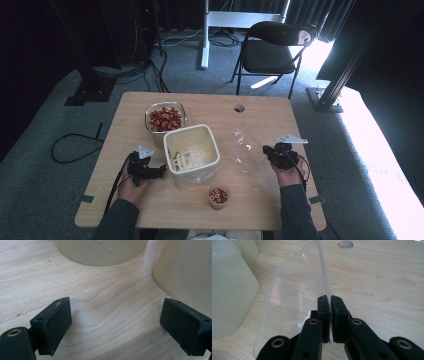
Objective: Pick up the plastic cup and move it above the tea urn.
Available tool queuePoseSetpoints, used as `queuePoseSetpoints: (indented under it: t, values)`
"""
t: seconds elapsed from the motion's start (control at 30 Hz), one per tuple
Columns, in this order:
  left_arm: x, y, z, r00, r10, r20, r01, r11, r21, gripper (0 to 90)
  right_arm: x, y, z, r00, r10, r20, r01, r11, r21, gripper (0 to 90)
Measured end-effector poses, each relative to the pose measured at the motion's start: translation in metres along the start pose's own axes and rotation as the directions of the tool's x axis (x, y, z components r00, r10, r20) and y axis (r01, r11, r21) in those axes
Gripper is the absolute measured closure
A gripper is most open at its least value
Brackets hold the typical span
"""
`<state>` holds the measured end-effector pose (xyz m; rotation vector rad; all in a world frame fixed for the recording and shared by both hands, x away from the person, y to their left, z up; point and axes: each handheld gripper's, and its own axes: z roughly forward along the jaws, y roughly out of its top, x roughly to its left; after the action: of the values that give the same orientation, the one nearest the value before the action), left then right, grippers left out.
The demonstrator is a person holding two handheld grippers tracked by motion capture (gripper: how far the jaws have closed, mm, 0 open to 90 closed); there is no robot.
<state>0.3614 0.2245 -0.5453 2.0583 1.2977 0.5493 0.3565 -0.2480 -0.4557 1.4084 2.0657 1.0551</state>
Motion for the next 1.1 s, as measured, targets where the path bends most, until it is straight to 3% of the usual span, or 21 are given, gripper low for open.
queuePoseSetpoints:
  t: [0.37, 0.83, 1.1]
  values:
    - [0.0, 0.0, 0.0, 1.0, 0.0, 0.0, 0.0, 1.0, 0.0, 11.0, 0.004, 0.024, -0.017, 0.999, -0.045, -0.006, 0.044, 0.997, -0.065, 87.5]
    - [0.0, 0.0, 0.0, 1.0, 0.0, 0.001, 0.0, 1.0, 0.002, 11.0, 0.013, 0.059, -0.047, 0.9944, -0.105, -0.016, 0.101, 0.983, -0.153, 87.6]
    - [0.0, 0.0, 0.0, 1.0, 0.001, 0.001, -0.001, 1.0, 0.002, 11.0, 0.026, 0.072, -0.065, 0.9884, -0.143, -0.052, 0.13, 0.972, -0.194, 87.6]
